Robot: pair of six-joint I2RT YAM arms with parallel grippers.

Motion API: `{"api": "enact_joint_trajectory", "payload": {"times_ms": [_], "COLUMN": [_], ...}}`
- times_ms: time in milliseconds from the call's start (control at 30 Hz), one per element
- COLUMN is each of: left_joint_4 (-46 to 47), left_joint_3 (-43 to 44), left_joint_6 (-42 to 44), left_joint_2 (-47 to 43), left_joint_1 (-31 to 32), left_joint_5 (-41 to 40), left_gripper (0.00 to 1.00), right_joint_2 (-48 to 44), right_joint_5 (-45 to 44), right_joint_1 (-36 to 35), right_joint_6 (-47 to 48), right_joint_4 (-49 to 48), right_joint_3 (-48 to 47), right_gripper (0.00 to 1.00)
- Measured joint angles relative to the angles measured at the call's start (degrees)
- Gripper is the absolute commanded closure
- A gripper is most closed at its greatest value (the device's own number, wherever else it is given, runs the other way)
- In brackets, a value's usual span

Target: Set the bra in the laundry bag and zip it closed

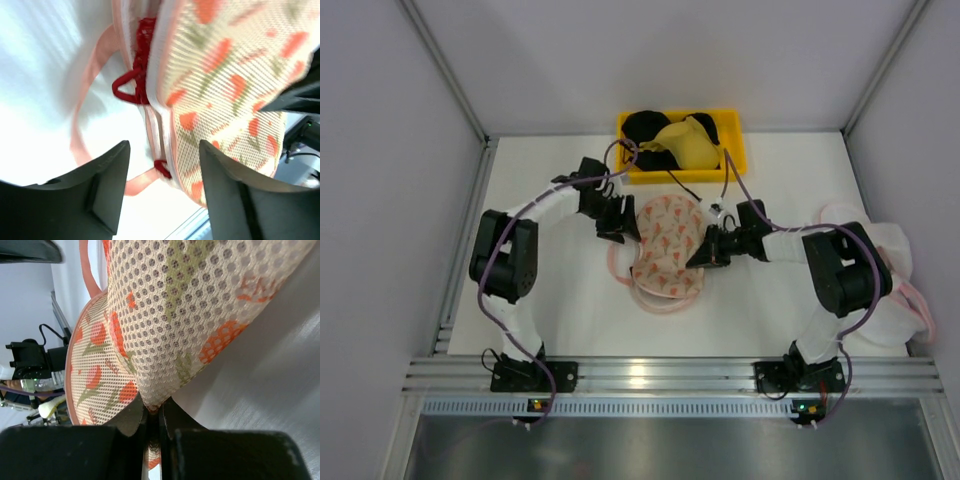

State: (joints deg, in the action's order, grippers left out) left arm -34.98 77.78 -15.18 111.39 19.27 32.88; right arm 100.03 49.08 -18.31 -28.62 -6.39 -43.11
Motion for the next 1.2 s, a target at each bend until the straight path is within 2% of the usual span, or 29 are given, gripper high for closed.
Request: {"api": "enact_joint_trajectory", "payload": {"times_ms": [67, 100, 133, 300, 367, 467, 600, 700, 833, 1000, 1200], "left_joint_4": [0.2, 0.2, 0.1, -0.4, -2.7, -5.7, -9.1, -11.2, -12.4, -13.5, -13.5], "left_joint_3": [-0.9, -1.4, -1.8, -1.4, 0.2, 1.0, -1.3, -2.6, -1.4, 6.3, 13.6], "left_joint_6": [1.7, 3.0, 5.1, 20.4, 29.5, 42.2, 54.2, 60.8, 65.8, 68.4, 71.9], "left_joint_2": [-4.3, -6.9, -10.1, -22.0, -24.4, -25.0, -24.9, -23.6, -17.4, -6.2, 3.6], "left_joint_1": [-0.7, -1.0, -1.3, 1.0, 6.3, 18.2, 33.5, 42.2, 49.6, 54.2, 55.1], "left_joint_5": [-1.5, -2.1, -2.6, -4.6, -6.1, -8.5, -13.6, -17.8, -22.3, -26.6, -34.3], "left_gripper": [0.35, 0.29, 0.28, 0.32, 0.34, 0.37, 0.39, 0.42, 0.43, 0.43, 0.44], "right_joint_2": [-0.3, -0.5, -0.6, -0.6, -0.6, -0.6, -0.6, -0.6, -0.6, -0.6, -0.7], "right_joint_5": [-0.5, -0.7, -1.0, -2.2, -2.5, -2.8, -3.2, -3.7, -4.5, -5.5, -6.4], "right_joint_1": [0.0, 0.0, 0.0, 0.0, 0.0, 0.0, 0.0, -0.1, -0.4, -0.8, -0.8], "right_joint_6": [0.1, 0.1, 0.1, 0.3, 0.4, 0.3, 0.3, 0.0, -0.1, -0.2, -0.5], "right_joint_4": [0.2, 0.3, 0.5, 1.4, 1.6, 1.8, 2.4, 2.8, 3.4, 4.3, 4.7], "right_joint_3": [0.0, 0.0, 0.0, -0.2, -0.2, -0.2, -0.6, -1.0, -1.3, -1.9, -1.9], "right_gripper": [1.00, 1.00, 1.00, 1.00, 1.00, 1.00, 1.00, 1.00, 1.00, 1.00, 1.00]}}
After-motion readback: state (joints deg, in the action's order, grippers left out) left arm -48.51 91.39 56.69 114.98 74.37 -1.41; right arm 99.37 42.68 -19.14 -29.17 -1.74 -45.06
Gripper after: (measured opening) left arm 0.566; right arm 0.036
